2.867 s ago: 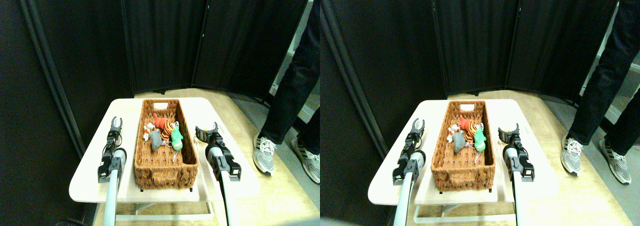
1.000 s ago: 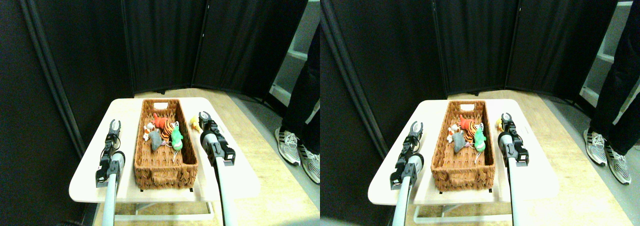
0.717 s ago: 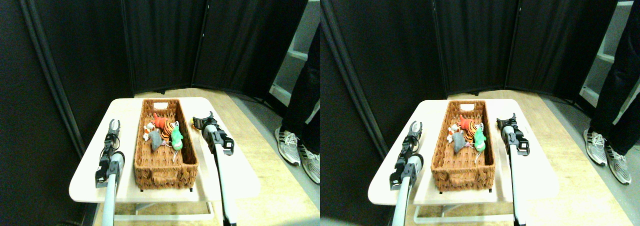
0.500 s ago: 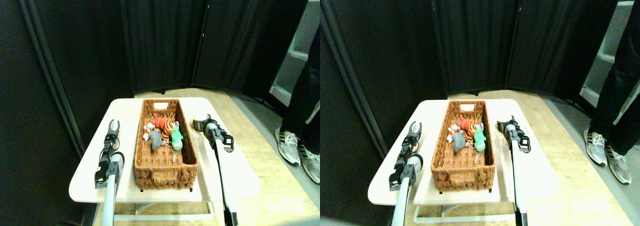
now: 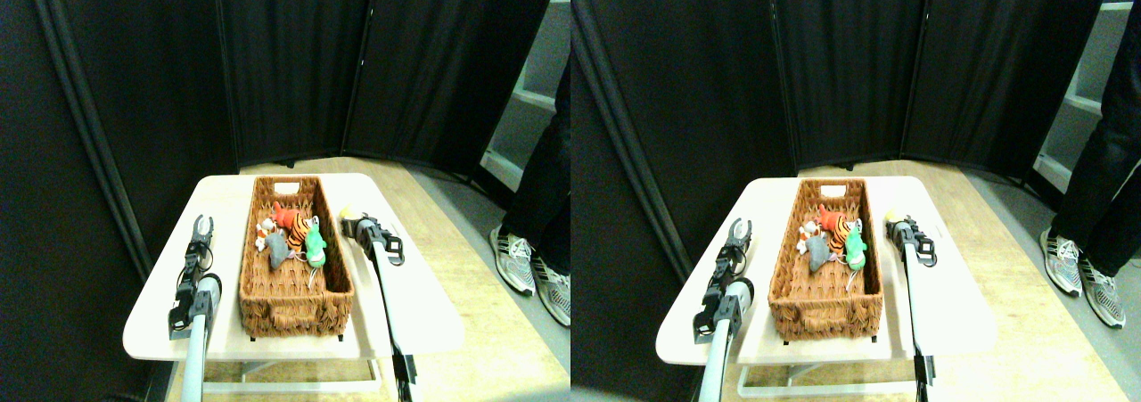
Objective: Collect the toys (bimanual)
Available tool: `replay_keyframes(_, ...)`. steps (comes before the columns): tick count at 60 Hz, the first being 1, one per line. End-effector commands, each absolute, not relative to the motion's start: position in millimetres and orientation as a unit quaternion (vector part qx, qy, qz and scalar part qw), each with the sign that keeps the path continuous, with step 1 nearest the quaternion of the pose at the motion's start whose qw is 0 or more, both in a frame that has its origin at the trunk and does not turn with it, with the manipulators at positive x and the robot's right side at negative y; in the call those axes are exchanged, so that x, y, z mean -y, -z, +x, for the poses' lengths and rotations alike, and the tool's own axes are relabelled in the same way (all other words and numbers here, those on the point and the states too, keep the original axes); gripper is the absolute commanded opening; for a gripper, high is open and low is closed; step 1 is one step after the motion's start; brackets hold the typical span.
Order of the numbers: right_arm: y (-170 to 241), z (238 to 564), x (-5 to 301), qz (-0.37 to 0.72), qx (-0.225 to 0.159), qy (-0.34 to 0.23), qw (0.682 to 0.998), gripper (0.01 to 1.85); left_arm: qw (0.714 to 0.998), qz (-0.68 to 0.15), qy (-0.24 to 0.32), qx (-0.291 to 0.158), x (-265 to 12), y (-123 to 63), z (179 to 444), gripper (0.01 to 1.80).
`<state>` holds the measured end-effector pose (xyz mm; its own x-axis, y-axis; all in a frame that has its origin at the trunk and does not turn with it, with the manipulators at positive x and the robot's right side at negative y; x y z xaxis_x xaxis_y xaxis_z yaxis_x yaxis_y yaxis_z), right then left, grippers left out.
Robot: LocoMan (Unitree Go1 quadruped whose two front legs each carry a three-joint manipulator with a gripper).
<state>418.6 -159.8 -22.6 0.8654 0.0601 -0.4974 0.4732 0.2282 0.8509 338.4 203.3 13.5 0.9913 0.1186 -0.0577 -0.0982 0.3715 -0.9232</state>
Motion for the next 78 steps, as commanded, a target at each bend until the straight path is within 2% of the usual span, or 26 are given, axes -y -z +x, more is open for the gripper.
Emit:
replay_keyframes(1,26.8,423.1,159.7,0.601,-0.218,0.134,0.757,0.50,0.828,-0.558,-0.046,0.028,-201.8,-22.8,339.9,0.05)
replay_keyframes(8,33.9,428.3,163.2,0.596,-0.224,0.146,0.757,0.54,0.829,-0.557,-0.046,0.029,-201.5,-22.1,340.9,0.05)
replay_keyframes(20,45.2,436.1,168.7,0.606,-0.230,0.173,0.741,0.45,0.826,-0.561,-0.049,0.025,-201.3,-23.0,344.1,0.07)
replay_keyframes(24,51.6,440.6,171.9,0.613,-0.223,0.197,0.732,0.34,0.824,-0.563,-0.052,0.026,-201.0,-22.6,345.7,0.05)
replay_keyframes(28,52.8,441.5,172.4,0.607,-0.215,0.209,0.737,0.23,0.825,-0.562,-0.051,0.027,-201.1,-22.1,346.5,0.05)
replay_keyframes(30,53.9,442.1,172.7,0.604,-0.189,0.240,0.736,0.11,0.828,-0.558,-0.051,0.027,-201.2,-21.7,347.5,0.04)
replay_keyframes(35,53.6,442.7,173.8,0.611,-0.178,0.250,0.730,0.10,0.826,-0.560,-0.050,0.027,-201.3,-21.4,348.9,0.05)
replay_keyframes(38,51.6,442.4,174.7,0.619,-0.169,0.248,0.726,0.01,0.827,-0.560,-0.049,0.025,-201.8,-21.1,350.1,0.05)
replay_keyframes(47,41.4,440.2,173.9,0.633,-0.150,0.234,0.723,0.01,0.828,-0.558,-0.049,0.024,-200.9,-20.2,352.5,0.05)
replay_keyframes(52,26.7,434.3,169.5,0.650,-0.138,0.190,0.723,0.01,0.828,-0.558,-0.048,0.021,-199.5,-19.8,354.0,0.04)
replay_keyframes(55,23.0,433.3,168.7,0.650,-0.135,0.183,0.725,0.01,0.828,-0.558,-0.051,0.021,-198.4,-20.6,353.8,0.04)
replay_keyframes(56,17.0,431.5,166.8,0.639,-0.137,0.164,0.739,0.06,0.828,-0.558,-0.051,0.022,-197.7,-21.0,354.3,0.05)
replay_keyframes(62,5.2,427.5,162.9,0.621,-0.137,0.125,0.762,0.14,0.825,-0.562,-0.055,0.021,-197.0,-21.3,354.9,0.06)
replay_keyframes(71,-22.1,413.7,150.7,0.612,-0.138,0.050,0.777,0.14,0.825,-0.562,-0.056,0.022,-196.2,-20.2,355.2,0.07)
replay_keyframes(78,-38.3,403.5,143.5,0.606,-0.133,0.027,0.784,0.12,0.829,-0.556,-0.053,0.024,-195.8,-18.9,356.2,0.07)
